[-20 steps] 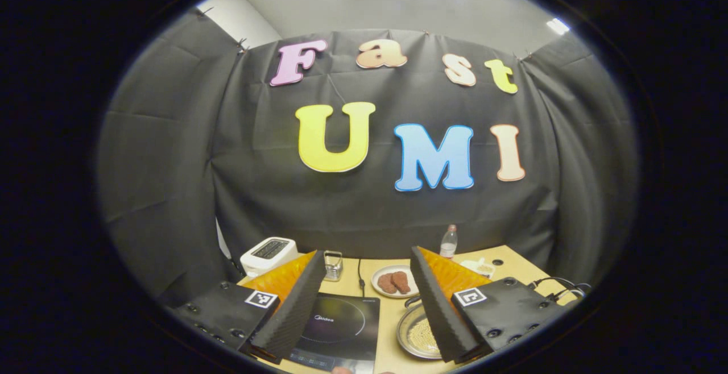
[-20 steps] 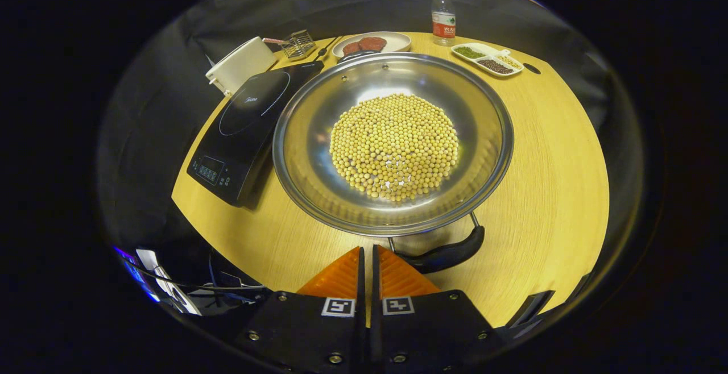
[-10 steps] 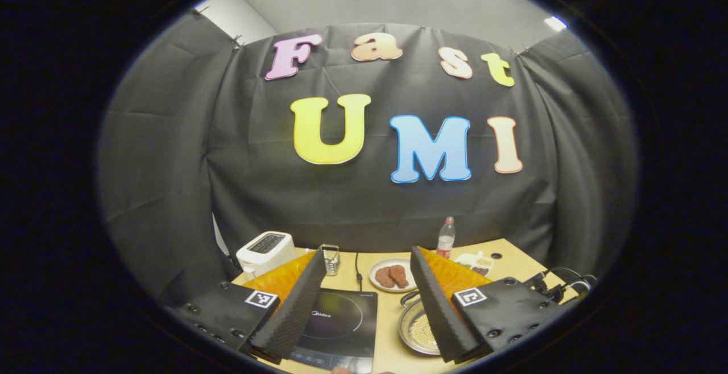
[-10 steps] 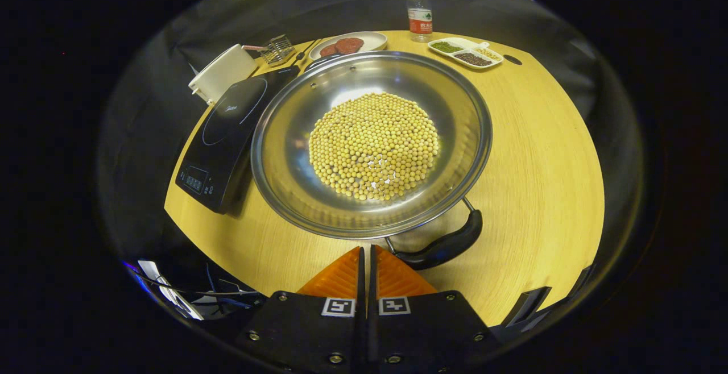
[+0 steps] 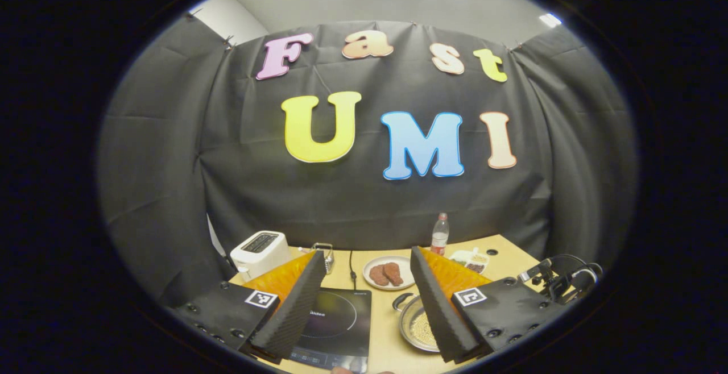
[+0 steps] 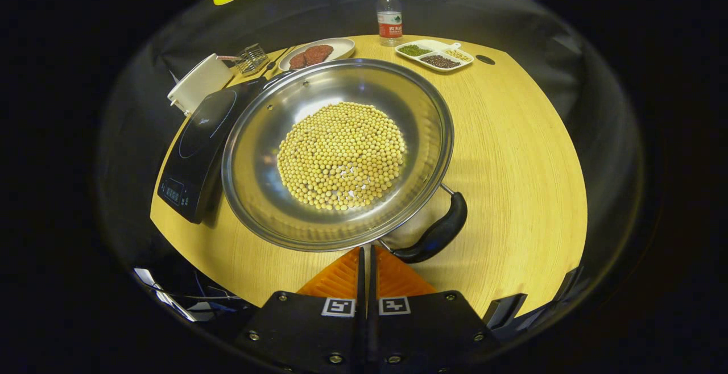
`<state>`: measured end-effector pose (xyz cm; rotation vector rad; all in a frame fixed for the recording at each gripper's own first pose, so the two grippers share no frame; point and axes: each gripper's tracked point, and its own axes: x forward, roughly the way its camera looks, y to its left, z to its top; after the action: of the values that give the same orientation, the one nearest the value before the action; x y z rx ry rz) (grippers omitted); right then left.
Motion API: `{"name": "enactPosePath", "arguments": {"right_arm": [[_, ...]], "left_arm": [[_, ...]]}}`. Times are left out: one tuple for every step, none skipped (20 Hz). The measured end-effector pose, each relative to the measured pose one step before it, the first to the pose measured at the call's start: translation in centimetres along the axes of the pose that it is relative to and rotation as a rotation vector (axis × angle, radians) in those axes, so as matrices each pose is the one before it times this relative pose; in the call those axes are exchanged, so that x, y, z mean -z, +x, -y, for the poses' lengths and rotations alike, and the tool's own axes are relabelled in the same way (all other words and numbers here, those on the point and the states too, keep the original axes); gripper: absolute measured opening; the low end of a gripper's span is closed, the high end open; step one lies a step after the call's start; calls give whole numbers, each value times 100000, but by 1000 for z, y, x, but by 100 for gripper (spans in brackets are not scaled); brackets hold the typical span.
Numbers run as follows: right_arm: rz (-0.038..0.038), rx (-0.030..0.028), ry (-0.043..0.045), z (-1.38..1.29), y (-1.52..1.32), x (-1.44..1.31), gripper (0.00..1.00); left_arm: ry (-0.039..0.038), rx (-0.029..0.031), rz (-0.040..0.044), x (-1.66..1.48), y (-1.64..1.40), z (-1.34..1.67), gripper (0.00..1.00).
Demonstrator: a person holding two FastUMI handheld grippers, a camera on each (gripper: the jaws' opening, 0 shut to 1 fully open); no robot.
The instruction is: First push the handle of the pot to place it horizontally, then grasp the pot with both hands and set it on the induction cooktop.
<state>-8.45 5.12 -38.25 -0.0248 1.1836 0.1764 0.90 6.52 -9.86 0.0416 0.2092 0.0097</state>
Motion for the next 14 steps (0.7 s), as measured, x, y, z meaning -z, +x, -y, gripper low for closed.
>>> {"name": "enactPosePath", "arguments": {"right_arm": [[120, 432, -338, 297, 43, -154, 1], [280, 579, -366, 286, -2, -65, 1], [39, 782, -471, 377, 70, -167, 1], [87, 751, -346, 371, 30, -93, 1], [-44, 892, 32, 410, 12, -120, 1], [316, 743, 126, 258, 61, -144, 1], [207, 618, -82, 249, 5, -209, 1], [147, 787, -211, 271, 34, 1, 1], [233, 900, -487, 327, 77, -202, 1], [226, 1036, -894, 364, 139, -203, 1], [365, 1096, -1080, 461, 136, -307, 1], [343, 1243, -943, 414, 60, -176, 1], [303, 986, -875, 444, 72, -261, 1], [335, 751, -452, 385, 82, -224, 1]], "left_arm": [[167, 77, 18, -41, 10, 231, 95], [169, 42, 71, -62, -73, 122, 95], [182, -17, 89, -15, 28, 69, 95], [192, -122, 130, -128, 9, 73, 95], [177, -168, 278, -95, -50, 56, 95], [147, -21, 269, -78, -92, 102, 95], [123, 73, 110, 39, 41, 115, 95], [155, 52, -155, -32, -56, 141, 95], [60, 65, -412, 246, 104, 128, 95], [-19, 112, -454, 90, 83, 188, 95], [-91, -4, -224, 88, 51, 101, 95], [-125, 16, -200, 13, -1, 192, 95], [-120, -16, -237, 80, 123, 196, 95], [8, 95, -222, 30, -34, 258, 95]]}}
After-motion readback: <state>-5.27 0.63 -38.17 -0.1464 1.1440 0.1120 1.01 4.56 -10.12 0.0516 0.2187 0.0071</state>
